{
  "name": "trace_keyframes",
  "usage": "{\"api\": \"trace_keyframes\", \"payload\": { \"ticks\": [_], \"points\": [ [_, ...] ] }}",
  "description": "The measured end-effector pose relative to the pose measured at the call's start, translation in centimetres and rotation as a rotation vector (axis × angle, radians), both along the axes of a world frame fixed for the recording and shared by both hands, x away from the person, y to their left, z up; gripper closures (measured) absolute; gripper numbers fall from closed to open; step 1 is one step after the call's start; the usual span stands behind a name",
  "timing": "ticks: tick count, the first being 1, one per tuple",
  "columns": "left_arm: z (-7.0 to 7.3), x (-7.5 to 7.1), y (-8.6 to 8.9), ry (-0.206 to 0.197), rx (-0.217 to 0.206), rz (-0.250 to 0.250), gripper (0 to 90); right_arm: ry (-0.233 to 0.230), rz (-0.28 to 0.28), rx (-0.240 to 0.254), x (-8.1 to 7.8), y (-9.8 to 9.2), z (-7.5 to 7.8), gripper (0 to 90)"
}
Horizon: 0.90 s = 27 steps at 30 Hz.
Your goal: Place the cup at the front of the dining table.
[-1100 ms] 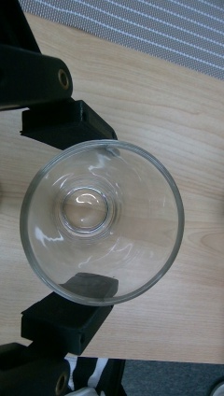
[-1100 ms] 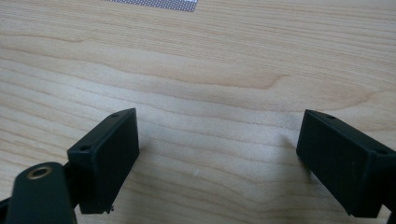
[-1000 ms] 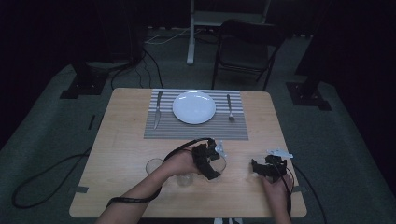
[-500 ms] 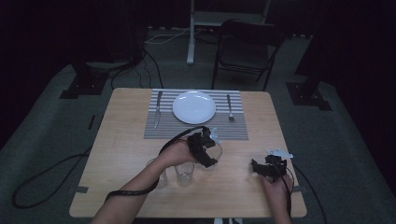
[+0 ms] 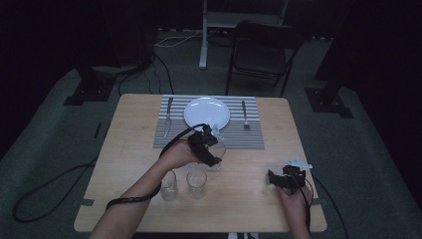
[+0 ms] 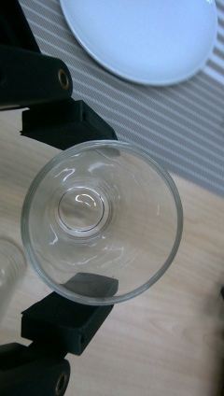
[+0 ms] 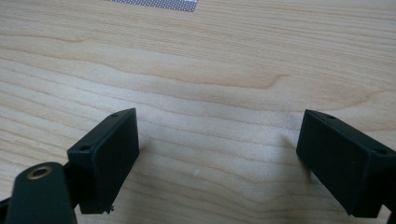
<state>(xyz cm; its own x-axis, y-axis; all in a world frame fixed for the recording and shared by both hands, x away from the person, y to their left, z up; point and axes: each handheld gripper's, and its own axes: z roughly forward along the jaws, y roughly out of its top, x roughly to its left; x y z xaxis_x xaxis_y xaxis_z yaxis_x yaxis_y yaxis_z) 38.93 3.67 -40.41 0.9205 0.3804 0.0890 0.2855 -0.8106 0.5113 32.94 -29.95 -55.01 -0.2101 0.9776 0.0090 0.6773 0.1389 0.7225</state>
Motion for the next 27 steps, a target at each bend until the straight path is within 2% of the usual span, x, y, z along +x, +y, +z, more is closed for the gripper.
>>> {"api": "trace_keyframes", "payload": {
  "ticks": [2, 3, 5, 10, 14, 15, 17, 25, 27],
  "points": [
    [0.0, 0.2, 0.3, -0.003, -0.007, 0.017, 29.4, 0.0, -0.001, 0.001, 0.0, 0.0, 0.0, 12.8],
    [0.1, 0.7, 1.1, -0.015, -0.011, 0.059, 29.5, 0.0, -0.001, 0.001, 0.0, 0.0, 0.0, 12.8],
    [0.2, 1.0, 1.8, -0.015, -0.015, 0.084, 29.5, 0.0, -0.001, 0.001, 0.0, 0.0, 0.0, 12.8],
    [0.5, 2.0, 3.4, -0.025, 0.001, 0.14, 29.5, 0.001, -0.001, 0.001, 0.0, 0.0, 0.0, 12.8],
    [0.7, 2.6, 4.6, -0.04, -0.024, 0.197, 29.5, 0.001, 0.0, 0.001, 0.0, 0.0, 0.0, 12.8],
    [0.7, 2.6, 4.6, -0.04, -0.024, 0.197, 29.5, 0.001, 0.0, 0.001, 0.0, 0.0, 0.0, 12.8],
    [0.7, 3.2, 5.5, -0.043, -0.035, 0.243, 29.5, 0.001, -0.001, 0.001, 0.0, 0.0, 0.0, 12.8],
    [0.3, 4.9, 7.0, -0.028, -0.033, 0.331, 29.5, 0.001, -0.001, 0.001, 0.0, 0.0, 0.0, 12.8],
    [0.1, 5.4, 7.5, -0.031, -0.048, 0.364, 29.5, 0.001, -0.001, 0.001, 0.0, 0.0, 0.0, 12.8]
  ]
}}
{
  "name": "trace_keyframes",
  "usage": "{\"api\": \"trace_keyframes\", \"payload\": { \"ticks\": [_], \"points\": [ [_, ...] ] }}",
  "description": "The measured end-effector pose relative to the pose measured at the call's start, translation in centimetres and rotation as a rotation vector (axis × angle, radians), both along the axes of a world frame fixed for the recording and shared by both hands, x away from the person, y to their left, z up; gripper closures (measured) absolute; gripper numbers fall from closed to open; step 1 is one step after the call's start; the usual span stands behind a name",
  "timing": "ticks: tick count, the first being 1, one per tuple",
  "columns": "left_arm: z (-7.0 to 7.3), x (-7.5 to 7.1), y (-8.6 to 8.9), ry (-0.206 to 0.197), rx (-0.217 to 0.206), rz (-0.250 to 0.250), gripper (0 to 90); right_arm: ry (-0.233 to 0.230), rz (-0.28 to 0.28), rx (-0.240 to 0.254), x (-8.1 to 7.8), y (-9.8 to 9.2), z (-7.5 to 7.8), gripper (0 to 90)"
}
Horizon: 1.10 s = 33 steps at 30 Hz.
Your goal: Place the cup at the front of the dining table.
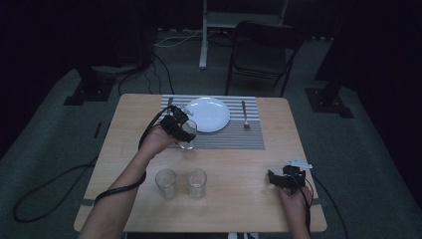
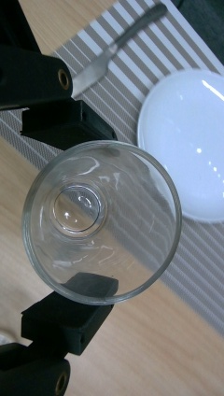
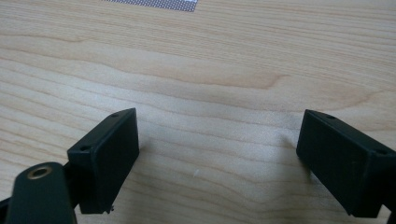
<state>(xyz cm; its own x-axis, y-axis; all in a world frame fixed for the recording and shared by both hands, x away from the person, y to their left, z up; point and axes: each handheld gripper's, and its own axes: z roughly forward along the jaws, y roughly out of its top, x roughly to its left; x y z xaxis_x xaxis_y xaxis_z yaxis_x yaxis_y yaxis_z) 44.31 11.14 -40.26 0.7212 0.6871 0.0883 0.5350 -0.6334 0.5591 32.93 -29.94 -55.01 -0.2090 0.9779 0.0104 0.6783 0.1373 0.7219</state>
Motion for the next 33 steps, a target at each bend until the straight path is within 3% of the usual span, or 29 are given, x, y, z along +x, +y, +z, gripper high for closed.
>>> {"api": "trace_keyframes", "payload": {
  "ticks": [2, 10, 17, 24, 33],
  "points": [
    [-0.2, 0.6, 0.5, 0.003, -0.026, 0.027, 29.5, 0.0, 0.0, 0.0, 0.0, 0.0, 0.0, 12.8],
    [-1.0, 2.5, 1.3, 0.005, -0.015, 0.114, 29.5, 0.0, 0.0, 0.0, 0.0, 0.0, 0.0, 12.8],
    [-1.6, 4.5, 2.6, -0.006, -0.051, 0.221, 29.5, 0.0, 0.0, 0.0, 0.0, 0.0, 0.0, 12.8],
    [-2.2, 5.8, 2.8, 0.005, -0.064, 0.237, 29.5, 0.0, 0.0, 0.001, 0.0, 0.0, 0.0, 12.8],
    [-3.0, 7.1, 2.9, 0.009, -0.049, 0.253, 29.5, 0.0, 0.0, 0.0, 0.0, 0.0, 0.0, 12.8]
  ]
}}
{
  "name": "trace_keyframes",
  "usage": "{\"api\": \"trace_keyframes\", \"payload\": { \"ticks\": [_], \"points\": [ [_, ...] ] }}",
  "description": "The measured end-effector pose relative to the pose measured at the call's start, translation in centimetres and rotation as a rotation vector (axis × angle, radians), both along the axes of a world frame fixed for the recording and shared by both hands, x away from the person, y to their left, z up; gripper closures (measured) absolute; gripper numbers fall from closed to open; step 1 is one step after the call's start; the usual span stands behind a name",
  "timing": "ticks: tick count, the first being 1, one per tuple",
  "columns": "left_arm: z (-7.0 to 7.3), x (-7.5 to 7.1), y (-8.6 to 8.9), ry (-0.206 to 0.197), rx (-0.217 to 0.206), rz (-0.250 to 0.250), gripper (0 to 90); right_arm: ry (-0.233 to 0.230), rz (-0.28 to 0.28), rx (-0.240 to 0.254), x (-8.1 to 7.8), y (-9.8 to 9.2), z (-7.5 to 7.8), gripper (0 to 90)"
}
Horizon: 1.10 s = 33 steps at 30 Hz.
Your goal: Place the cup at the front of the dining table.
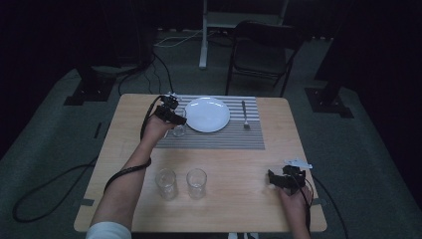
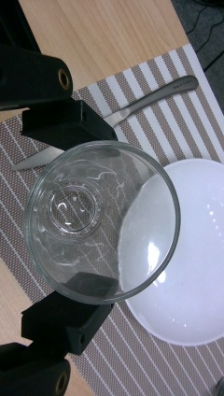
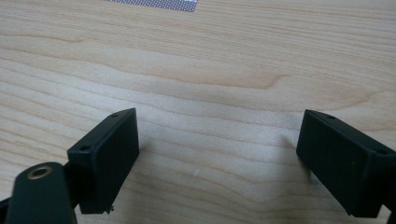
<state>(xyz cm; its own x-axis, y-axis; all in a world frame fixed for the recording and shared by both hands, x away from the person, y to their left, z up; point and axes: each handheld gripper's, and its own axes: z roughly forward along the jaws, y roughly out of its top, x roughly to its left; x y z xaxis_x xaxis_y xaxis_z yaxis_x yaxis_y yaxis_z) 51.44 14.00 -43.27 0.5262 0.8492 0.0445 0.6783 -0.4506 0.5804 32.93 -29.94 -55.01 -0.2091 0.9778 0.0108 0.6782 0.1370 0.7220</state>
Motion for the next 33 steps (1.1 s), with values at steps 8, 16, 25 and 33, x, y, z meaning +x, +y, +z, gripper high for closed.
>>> {"api": "trace_keyframes", "payload": {
  "ticks": [8, 16, 25, 33],
  "points": [
    [-0.9, 0.7, 0.0, 0.03, 0.003, -0.001, 29.5, 0.0, 0.0, -0.001, 0.0, 0.0, 0.0, 13.1],
    [-1.4, 0.3, 0.5, 0.028, -0.006, -0.027, 29.4, -0.003, 0.003, 0.0, -0.1, 0.0, 0.0, 14.1],
    [-1.4, 0.3, 0.5, 0.032, -0.017, -0.013, 29.0, -0.003, 0.002, 0.001, -0.1, 0.0, 0.0, 14.0],
    [-1.1, 0.2, 0.7, 0.034, -0.041, 0.001, 28.6, -0.003, 0.002, 0.001, -0.1, 0.0, 0.0, 14.0]
  ]
}}
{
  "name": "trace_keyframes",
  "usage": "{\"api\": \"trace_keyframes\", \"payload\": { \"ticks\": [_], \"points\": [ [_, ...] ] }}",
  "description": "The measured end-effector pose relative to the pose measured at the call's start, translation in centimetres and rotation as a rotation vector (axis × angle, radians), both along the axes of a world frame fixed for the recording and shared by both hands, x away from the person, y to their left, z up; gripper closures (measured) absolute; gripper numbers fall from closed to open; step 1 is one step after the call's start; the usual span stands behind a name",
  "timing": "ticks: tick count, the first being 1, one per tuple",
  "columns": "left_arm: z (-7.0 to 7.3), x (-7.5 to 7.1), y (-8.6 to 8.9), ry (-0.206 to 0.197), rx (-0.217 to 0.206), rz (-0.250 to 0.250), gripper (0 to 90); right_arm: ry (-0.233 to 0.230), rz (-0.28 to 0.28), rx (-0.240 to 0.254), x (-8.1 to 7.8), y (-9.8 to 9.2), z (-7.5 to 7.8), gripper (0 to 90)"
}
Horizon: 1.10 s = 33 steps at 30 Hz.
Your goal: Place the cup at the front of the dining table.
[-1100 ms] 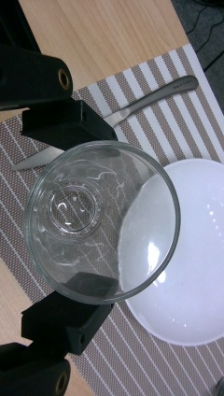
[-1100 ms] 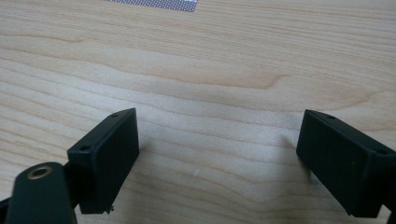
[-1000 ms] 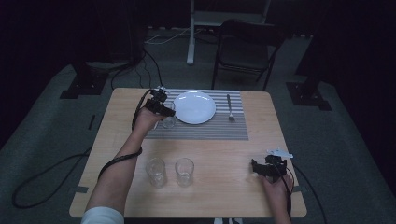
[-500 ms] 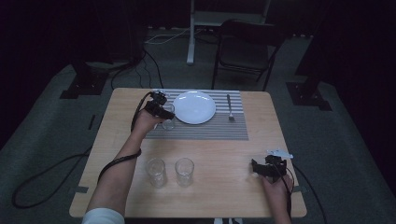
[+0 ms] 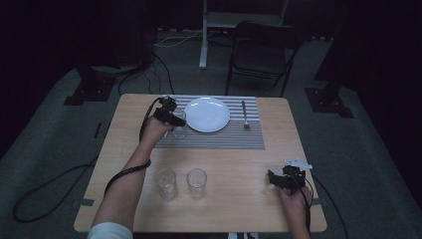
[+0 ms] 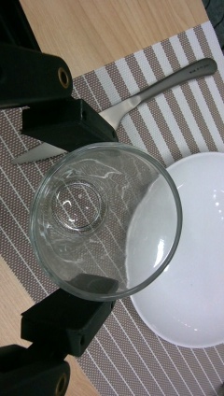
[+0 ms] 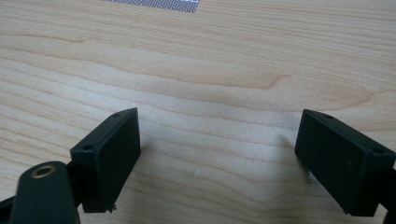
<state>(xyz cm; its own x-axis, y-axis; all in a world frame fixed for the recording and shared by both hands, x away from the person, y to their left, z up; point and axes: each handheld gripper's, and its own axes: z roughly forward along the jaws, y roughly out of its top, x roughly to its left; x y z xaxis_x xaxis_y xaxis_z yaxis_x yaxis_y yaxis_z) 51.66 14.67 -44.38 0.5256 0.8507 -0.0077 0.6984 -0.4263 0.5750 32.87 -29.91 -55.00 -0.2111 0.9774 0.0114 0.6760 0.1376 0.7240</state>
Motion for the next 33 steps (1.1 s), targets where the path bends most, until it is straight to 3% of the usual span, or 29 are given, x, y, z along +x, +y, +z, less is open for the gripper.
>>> {"api": "trace_keyframes", "payload": {
  "ticks": [3, 6, 7, 10, 11, 15, 20, 24, 29, 33],
  "points": [
    [0.3, 0.0, 0.1, -0.006, -0.018, 0.01, 23.1, 0.0, 0.001, -0.001, 0.0, 0.0, 0.0, 14.0],
    [0.5, 0.0, 0.2, 0.016, -0.037, 0.004, 15.1, 0.0, 0.0, 0.0, 0.0, 0.0, 0.0, 14.0],
    [0.5, 0.0, 0.2, 0.013, -0.022, 0.015, 11.3, 0.0, 0.0, 0.0, 0.0, 0.0, 0.0, 14.0],
    [0.6, -0.2, 0.5, 0.009, -0.034, 0.016, 7.2, 0.0, 0.001, -0.001, 0.0, 0.0, 0.0, 14.0],
    [0.6, -0.2, 0.6, 0.026, -0.042, 0.011, 1.1, 0.0, 0.0, 0.0, 0.0, 0.0, 0.0, 14.0],
    [0.3, -0.5, 1.0, 0.038, -0.047, 0.013, 0.9, 0.0, 0.001, -0.001, 0.0, 0.0, 0.0, 14.0],
    [-0.2, -1.2, 1.7, 0.022, -0.06, 0.019, 0.9, 0.0, 0.001, -0.001, 0.0, 0.0, 0.0, 14.0],
    [-0.9, -1.9, 2.0, 0.011, -0.016, 0.003, 1.0, 0.0, 0.001, -0.001, 0.0, 0.0, 0.0, 14.0],
    [-1.4, -2.8, 2.6, -0.007, -0.023, 0.012, 1.0, 0.0, 0.001, -0.001, 0.0, 0.0, 0.0, 14.0],
    [-1.9, -3.4, 3.3, 0.004, -0.024, 0.01, 1.0, 0.0, 0.001, -0.001, 0.0, 0.0, 0.0, 14.0]
  ]
}}
